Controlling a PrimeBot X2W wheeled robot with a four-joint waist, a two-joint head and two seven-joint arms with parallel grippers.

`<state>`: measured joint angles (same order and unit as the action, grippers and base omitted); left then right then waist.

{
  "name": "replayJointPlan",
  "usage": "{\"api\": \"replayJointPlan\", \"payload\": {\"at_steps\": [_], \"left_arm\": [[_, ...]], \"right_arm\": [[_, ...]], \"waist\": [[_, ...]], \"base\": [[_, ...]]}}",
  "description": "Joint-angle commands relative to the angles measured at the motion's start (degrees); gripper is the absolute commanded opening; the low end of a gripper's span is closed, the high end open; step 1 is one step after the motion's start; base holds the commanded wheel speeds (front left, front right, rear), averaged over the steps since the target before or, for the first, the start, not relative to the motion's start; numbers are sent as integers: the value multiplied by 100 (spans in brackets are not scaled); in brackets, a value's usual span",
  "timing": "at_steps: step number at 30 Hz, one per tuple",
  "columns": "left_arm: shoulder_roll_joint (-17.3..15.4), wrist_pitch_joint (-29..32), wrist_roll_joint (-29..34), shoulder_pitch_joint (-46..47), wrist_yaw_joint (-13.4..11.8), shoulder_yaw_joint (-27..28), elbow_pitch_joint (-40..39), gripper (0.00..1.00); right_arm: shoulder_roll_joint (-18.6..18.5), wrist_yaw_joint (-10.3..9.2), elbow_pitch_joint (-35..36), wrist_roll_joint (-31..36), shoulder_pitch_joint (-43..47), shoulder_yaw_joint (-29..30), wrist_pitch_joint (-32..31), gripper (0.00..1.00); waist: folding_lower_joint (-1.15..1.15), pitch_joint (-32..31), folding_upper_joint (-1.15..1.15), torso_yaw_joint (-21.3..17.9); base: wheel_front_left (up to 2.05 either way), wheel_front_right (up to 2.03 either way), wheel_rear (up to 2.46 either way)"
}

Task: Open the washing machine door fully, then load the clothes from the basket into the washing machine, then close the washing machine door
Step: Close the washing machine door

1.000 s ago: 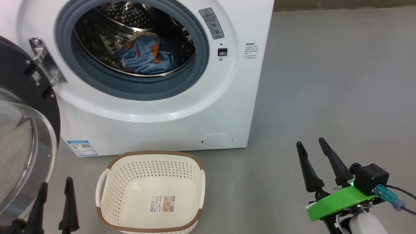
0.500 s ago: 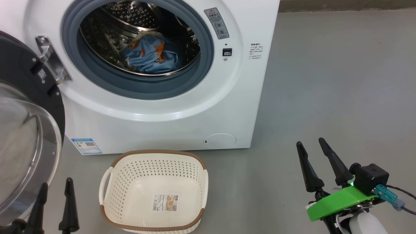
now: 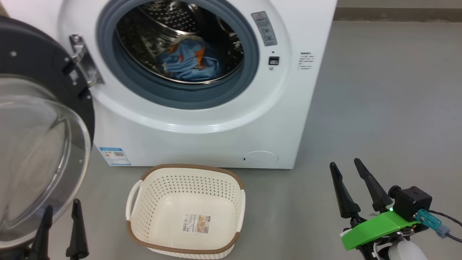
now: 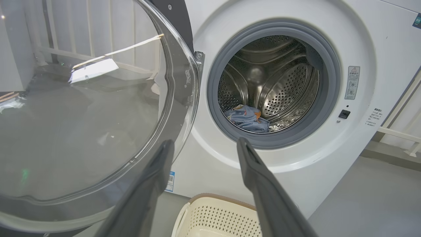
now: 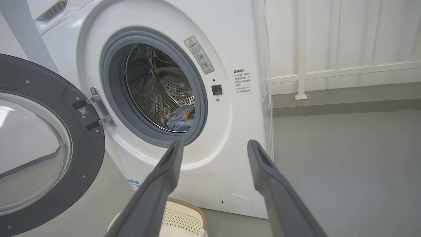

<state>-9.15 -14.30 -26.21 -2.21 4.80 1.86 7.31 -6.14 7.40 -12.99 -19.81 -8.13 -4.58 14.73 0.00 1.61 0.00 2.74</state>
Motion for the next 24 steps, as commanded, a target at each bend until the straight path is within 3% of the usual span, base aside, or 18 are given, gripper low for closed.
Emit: {"api": "replayJointPlan", "payload": {"at_steps": [1, 24], "left_arm": [[-103, -70, 71, 158, -52, 244, -99, 100], [-57, -66, 248, 102, -186, 245, -102, 100]], "right_arm": [[-48, 9, 120, -54, -44, -123, 27, 100], [-64, 9, 3, -193, -9, -273, 27, 100]], "waist": [[0, -32, 0, 138], [0, -258, 0, 1231]], "base": [[0, 0, 0], [0, 0, 0]]}}
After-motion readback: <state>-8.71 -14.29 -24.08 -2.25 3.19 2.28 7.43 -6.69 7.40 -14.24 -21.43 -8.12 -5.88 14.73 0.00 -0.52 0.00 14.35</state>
